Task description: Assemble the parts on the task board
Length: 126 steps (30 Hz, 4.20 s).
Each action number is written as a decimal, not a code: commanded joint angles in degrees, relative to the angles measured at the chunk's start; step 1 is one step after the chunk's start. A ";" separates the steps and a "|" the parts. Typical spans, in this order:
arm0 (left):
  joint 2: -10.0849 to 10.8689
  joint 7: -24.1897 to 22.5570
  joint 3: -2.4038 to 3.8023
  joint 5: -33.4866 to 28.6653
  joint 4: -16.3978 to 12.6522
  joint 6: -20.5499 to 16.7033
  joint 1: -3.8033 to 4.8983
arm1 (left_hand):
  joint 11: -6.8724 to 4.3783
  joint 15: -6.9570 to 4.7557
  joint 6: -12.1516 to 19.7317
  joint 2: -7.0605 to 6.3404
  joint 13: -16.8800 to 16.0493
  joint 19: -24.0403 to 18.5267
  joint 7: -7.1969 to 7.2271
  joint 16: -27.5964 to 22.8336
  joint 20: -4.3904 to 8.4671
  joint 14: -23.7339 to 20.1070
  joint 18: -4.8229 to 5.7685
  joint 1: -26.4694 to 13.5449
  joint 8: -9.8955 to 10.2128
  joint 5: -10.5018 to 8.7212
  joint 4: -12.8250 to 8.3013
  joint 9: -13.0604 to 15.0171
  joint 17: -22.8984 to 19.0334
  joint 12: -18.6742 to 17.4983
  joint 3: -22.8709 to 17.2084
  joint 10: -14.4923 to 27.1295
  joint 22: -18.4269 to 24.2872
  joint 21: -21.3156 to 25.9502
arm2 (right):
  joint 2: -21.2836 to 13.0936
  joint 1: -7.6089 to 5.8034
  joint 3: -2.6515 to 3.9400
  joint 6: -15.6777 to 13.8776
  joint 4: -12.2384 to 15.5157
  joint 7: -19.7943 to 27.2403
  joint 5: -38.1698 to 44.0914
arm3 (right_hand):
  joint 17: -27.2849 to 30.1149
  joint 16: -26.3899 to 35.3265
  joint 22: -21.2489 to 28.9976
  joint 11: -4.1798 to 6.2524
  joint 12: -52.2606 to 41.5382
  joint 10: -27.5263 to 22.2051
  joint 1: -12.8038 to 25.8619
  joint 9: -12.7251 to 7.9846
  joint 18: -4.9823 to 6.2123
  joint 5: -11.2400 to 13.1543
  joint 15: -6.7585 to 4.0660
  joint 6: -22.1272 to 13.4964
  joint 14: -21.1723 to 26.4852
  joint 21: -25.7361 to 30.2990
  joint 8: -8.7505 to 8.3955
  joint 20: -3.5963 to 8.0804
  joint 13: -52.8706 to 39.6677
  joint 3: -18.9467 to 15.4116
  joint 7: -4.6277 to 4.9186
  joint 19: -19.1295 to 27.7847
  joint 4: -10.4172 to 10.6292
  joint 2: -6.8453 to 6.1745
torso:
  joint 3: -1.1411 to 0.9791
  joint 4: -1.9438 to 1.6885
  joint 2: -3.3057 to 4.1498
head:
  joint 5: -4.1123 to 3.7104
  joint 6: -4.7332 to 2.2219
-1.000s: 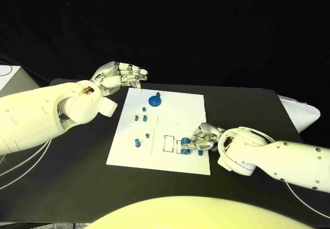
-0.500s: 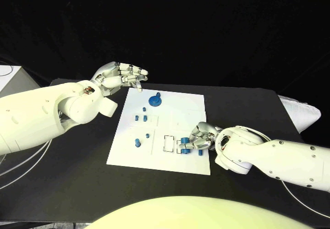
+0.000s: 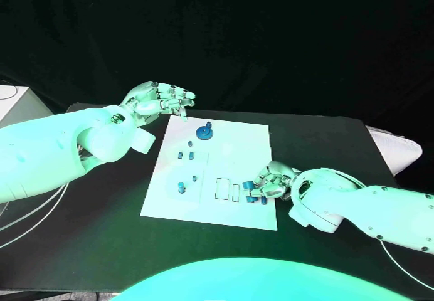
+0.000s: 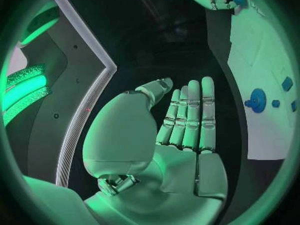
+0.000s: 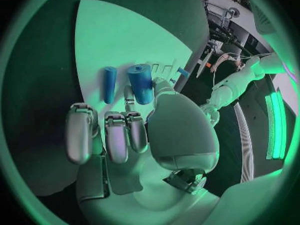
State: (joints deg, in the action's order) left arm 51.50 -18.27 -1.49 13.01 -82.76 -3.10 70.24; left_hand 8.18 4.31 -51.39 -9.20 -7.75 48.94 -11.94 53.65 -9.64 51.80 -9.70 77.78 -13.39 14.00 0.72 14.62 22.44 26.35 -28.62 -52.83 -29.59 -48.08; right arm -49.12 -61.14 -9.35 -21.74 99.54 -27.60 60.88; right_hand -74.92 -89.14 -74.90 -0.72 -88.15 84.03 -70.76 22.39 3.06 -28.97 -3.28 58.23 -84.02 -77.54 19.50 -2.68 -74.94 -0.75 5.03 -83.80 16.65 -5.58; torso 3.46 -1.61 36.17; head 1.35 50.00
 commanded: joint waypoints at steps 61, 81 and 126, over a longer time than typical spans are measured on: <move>-0.08 0.81 -0.01 0.19 -0.07 1.33 0.02 | 0.26 0.33 0.61 0.15 0.14 0.13 -0.11 -0.17 -0.28 -0.23 -0.80 -0.31 -0.24 0.15 0.41 -0.17 -0.13 0.33 0.23 0.60 0.18 0.50 | 10.21 -2.50 0.00 3.31 -5.49 -2.44 -5.38 | -14.08 -0.50 -8.84 0.67 0.51 4.53 8.27 -0.18 -0.54 12.48 -0.47 1.49 -5.74 -0.23 1.49 0.51 -13.23 -1.77 -0.66 -3.29 0.12 1.23 | 0.03 0.00 0.08 | 1.29 0.00; 0.04 1.09 -0.04 0.30 -0.14 1.33 0.02 | 0.30 0.38 0.70 0.16 0.15 0.16 -0.15 -0.17 -0.31 -0.29 -0.80 -0.35 -0.26 0.16 0.53 -0.21 -0.15 0.38 0.27 0.72 0.30 0.66 | 10.59 -2.49 0.00 3.68 -5.73 -0.97 -6.29 | -13.57 -0.30 -8.49 0.60 1.21 4.13 10.28 -0.13 -0.39 14.73 -0.41 1.01 -5.61 0.67 1.90 0.47 -12.76 -3.81 -0.58 -3.07 0.17 0.73 | 0.06 0.06 0.09 | 1.36 0.00; -0.39 0.45 -0.12 0.18 0.05 1.68 -0.05 | 0.42 0.48 1.06 0.11 0.19 0.28 -0.25 -0.19 -0.39 -0.53 -0.79 -0.46 -0.19 0.14 0.76 -0.32 -0.19 0.42 0.37 1.09 0.49 0.90 | -7.65 1.41 -0.32 -3.77 1.16 3.21 -2.01 | -13.93 -0.38 -9.03 0.20 1.58 4.05 -5.40 -1.60 -0.49 13.64 -0.04 0.34 -5.70 0.52 0.91 0.08 -12.69 0.75 -0.09 -3.31 -0.17 -0.68 | -0.32 1.59 -0.21 | 0.68 0.00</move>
State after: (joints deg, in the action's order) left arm 51.23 -17.08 -1.63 13.30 -82.68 -2.40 70.20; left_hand 8.60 4.52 -50.77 -9.21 -7.64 49.15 -12.15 53.65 -9.85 51.59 -9.69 77.79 -13.39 14.00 1.04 14.35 22.31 26.58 -28.30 -52.02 -29.18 -47.41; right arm -57.03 -59.94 -9.66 -24.23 100.93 -21.41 55.89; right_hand -74.90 -89.32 -74.92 -0.48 -86.40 83.90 -76.21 20.85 3.07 -15.44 -3.28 58.26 -84.03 -77.14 20.54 -2.47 -74.95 0.04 4.92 -84.01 16.21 -5.80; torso 3.15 0.08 35.88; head 2.00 50.00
